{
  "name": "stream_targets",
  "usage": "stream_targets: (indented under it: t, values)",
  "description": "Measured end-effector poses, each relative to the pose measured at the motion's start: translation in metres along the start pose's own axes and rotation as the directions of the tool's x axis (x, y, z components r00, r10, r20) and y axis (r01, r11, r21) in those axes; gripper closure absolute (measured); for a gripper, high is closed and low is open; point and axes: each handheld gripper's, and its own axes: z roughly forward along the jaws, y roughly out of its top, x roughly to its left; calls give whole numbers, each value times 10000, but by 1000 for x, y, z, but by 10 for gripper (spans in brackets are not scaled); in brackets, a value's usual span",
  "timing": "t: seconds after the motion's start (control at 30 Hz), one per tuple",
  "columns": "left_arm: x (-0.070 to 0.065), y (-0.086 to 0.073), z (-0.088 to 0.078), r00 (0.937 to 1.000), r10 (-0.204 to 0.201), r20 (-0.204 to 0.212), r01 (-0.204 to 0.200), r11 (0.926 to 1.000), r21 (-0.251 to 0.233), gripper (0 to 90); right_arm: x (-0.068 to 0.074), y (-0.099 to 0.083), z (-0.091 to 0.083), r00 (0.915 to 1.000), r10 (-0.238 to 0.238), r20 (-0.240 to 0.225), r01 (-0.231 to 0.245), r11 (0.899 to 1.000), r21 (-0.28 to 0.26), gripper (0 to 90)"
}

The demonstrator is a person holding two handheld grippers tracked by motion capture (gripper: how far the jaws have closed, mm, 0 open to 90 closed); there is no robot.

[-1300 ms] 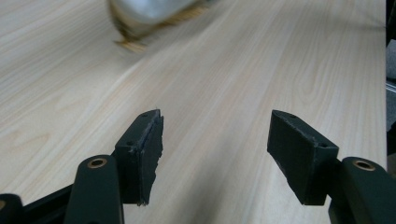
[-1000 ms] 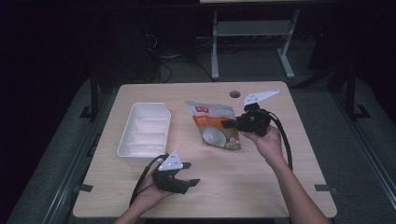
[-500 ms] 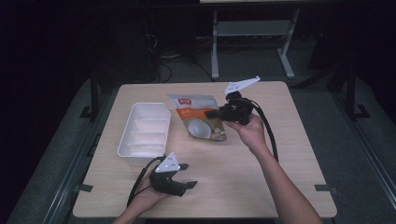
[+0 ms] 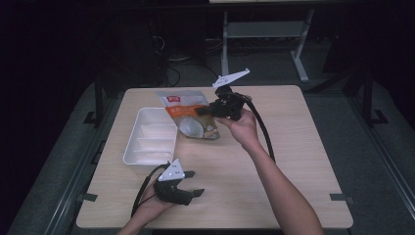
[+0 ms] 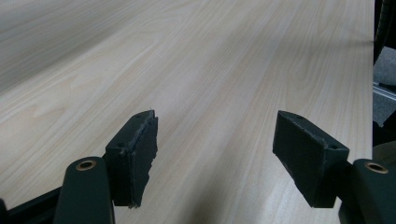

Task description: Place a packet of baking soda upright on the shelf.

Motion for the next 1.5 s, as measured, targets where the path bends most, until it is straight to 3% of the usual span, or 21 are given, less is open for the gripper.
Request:
stream_targets:
  t: [0.3, 0.6, 0.83, 1.1, 1.5]
  values:
    - [1, -1, -4, 9999, 41, -130, -43, 9999, -134, 279, 3, 21, 22, 9994, -275, -190, 275, 9996, -7, 900]
    - [-1, -2, -3, 9995, 326, -35, -326, 9994, 66, 260, 6, 35, 46, 9985, -263, -475, 260, 9996, -77, 900]
    - [0, -4, -3, 9997, 253, -27, -253, 9997, 34, 250, 6, 45, 66, 9975, -266, -652, 259, 9996, -126, 900]
    - [0, -4, -2, 9996, 289, 12, -289, 9996, 10, 249, 5, 55, 90, 9971, -298, -697, 304, 9995, 77, 900]
    - [1, -5, -6, 9996, 258, -142, -261, 9994, -230, 236, 2, 59, 122, 9964, -235, -816, 229, 9997, -90, 900]
